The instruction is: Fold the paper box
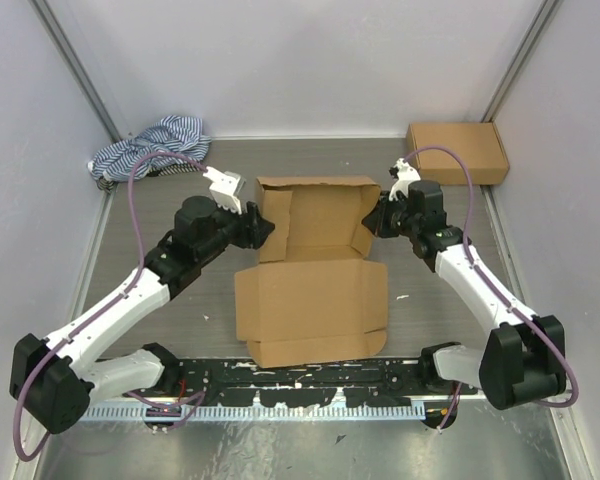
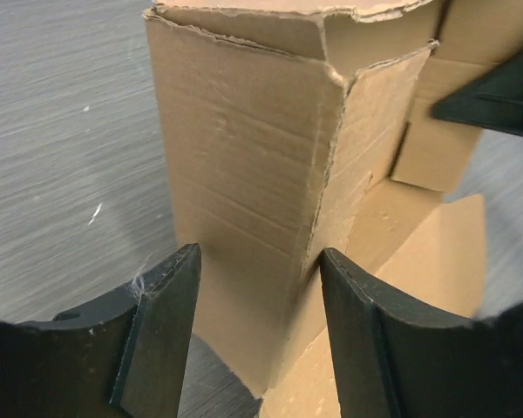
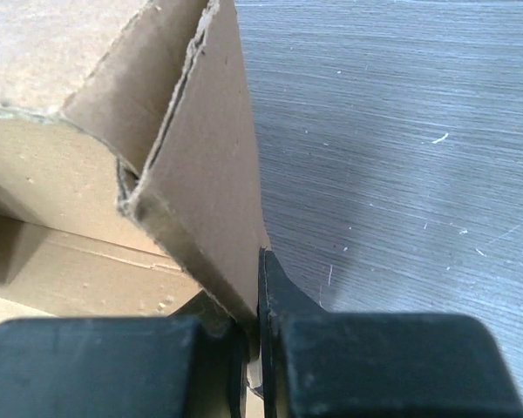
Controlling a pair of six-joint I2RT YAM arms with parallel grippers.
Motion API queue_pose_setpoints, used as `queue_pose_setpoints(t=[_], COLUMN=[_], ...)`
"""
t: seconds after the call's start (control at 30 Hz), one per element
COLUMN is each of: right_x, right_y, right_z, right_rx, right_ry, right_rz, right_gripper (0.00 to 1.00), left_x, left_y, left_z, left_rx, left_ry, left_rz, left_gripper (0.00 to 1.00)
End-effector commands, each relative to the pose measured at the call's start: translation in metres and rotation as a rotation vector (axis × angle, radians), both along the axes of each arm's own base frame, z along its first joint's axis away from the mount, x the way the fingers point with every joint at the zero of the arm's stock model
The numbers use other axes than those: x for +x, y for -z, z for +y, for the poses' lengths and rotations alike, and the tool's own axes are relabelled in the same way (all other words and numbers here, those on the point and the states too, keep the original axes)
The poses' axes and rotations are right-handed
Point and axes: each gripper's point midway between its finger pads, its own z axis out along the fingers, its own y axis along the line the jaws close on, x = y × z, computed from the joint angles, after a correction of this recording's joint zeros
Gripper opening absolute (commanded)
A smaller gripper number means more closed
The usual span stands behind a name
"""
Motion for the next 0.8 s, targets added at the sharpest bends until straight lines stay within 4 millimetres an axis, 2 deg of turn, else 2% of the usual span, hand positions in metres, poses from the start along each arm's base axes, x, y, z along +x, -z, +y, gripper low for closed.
queue_pose_setpoints(t=[0.0, 0.27, 0.4, 0.6, 0.77], right_x=[-0.005, -0.015, -0.025, -0.037, -0.04], right_y=[-0.026, -0.019, -0.018, -0.027, -0.032], right_z=[0.006, 0.006, 0.014, 0.018, 0.018], right_rx=[0.012, -0.013, -0.008, -0.009, -0.038], right_ry=[-0.018, -0.015, -0.04, -0.031, 0.015], right_rz=[-0.08, -0.077, -0.088, -0.108, -0.101], right_gripper=[0.01, 0.01, 0.01, 0.01, 0.01], left_x=[0.013, 0.02, 0.023, 0.029, 0.031], left_y=[0.016, 0.03, 0.038, 0.057, 0.054], left_z=[0.031, 0.052, 0.044, 0.036, 0.039], left_rx=[0.162, 0.186, 0.144, 0.171, 0.221], left_ry=[-0.165, -0.294, -0.282, -0.279, -0.335], left_rz=[-0.001, 0.002, -0.006, 0.036, 0.028], left_gripper=[0.63, 0.62, 0.61, 0.57, 0.46])
